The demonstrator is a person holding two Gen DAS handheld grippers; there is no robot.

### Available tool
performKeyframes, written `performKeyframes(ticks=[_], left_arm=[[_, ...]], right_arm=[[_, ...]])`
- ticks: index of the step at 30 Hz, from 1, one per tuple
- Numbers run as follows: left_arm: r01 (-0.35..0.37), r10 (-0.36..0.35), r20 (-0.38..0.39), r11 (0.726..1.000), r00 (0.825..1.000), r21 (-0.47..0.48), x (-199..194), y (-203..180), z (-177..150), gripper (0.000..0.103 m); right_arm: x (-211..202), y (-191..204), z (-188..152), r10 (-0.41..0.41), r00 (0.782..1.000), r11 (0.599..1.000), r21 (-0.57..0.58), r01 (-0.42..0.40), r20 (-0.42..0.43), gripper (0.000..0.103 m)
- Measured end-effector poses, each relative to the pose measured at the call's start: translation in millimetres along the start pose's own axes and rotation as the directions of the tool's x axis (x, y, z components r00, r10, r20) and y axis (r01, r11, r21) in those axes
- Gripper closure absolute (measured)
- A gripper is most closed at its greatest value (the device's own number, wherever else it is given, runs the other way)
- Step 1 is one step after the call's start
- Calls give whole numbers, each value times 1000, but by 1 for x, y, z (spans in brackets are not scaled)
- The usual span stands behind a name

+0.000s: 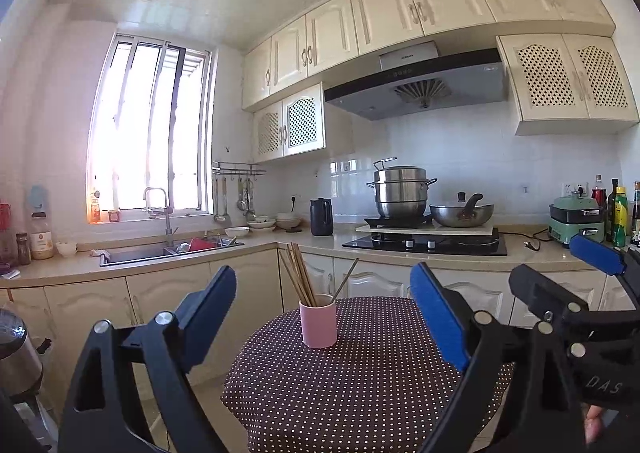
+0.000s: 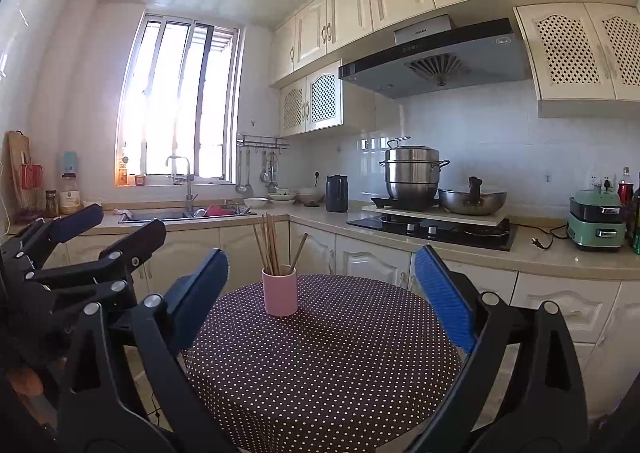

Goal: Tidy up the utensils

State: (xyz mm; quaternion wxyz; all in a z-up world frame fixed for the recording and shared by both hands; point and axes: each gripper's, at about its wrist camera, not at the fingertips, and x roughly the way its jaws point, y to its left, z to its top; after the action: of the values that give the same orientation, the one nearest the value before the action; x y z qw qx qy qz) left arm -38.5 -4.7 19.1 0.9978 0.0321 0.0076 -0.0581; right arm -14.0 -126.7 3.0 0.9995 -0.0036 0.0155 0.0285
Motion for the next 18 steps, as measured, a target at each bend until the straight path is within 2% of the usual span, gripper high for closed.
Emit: performKeyframes(ticks=[18], left_arm=[[-17, 17, -10, 1000, 1000, -1, -2, 5, -3, 16]], right_arm=[[1, 1, -4, 10, 1000, 1000, 4, -10, -19, 10]])
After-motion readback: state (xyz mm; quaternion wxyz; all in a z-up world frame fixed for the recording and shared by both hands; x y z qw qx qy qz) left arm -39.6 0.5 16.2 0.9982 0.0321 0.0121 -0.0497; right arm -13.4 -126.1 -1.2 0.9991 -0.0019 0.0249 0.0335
